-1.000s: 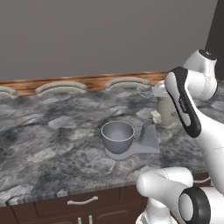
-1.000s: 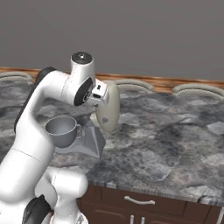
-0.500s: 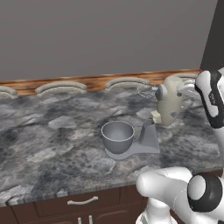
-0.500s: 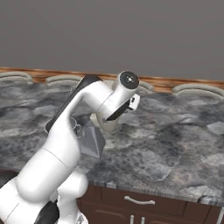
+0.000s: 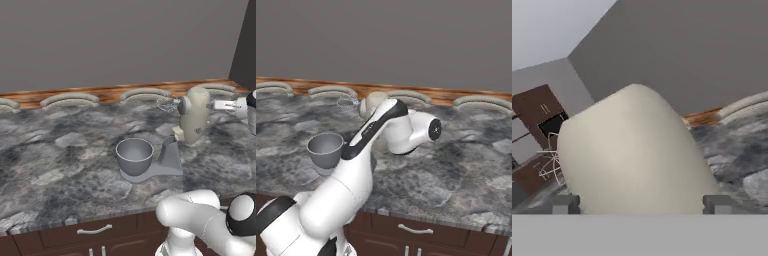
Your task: Close the stand mixer head.
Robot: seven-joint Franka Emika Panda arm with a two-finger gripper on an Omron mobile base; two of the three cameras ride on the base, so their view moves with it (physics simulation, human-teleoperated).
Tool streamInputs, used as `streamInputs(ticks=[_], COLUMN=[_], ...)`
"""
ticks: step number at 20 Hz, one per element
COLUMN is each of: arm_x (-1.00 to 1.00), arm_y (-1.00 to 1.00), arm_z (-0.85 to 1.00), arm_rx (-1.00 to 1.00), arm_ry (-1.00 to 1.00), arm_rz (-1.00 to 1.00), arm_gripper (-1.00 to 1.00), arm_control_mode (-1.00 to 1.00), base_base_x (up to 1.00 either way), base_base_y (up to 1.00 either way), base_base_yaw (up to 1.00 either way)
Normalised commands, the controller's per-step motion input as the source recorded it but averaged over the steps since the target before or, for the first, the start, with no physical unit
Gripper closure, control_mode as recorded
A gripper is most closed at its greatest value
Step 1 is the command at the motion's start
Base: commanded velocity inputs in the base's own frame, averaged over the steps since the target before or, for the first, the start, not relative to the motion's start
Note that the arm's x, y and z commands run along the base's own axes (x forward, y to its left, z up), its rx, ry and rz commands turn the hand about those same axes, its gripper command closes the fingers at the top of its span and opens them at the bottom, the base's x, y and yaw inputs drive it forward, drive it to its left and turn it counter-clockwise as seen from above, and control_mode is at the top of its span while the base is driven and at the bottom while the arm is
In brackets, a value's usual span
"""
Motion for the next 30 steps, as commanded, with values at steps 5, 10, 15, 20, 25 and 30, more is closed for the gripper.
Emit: streamInputs(ticks=[5, 10, 15, 20, 25, 30], arm_x=[0.01, 0.00, 0.00, -0.02, -0.24, -0.96], arm_y=[0.98, 1.00, 1.00, 0.55, 0.00, 0.01], arm_z=[-0.46, -0.11, 0.01, 0.70, 0.72, -0.08], arm_rx=[0.12, -0.14, -0.46, -0.65, -0.83, -0.83], arm_ry=[-0.16, -0.18, -0.18, -0.17, -0.23, -0.45], arm_rz=[0.67, 0.67, 0.56, 0.46, 0.26, -0.03], arm_gripper=[-1.00, -1.00, -1.00, -1.00, -1.00, -1.00], arm_control_mode=[-1.00, -1.00, -1.00, -1.00, -1.00, -1.00], base_base_x=[0.00, 0.00, 0.00, 0.00, 0.00, 0.00], base_base_y=[0.00, 0.00, 0.00, 0.00, 0.00, 0.00], base_base_yaw=[0.00, 0.00, 0.00, 0.00, 0.00, 0.00])
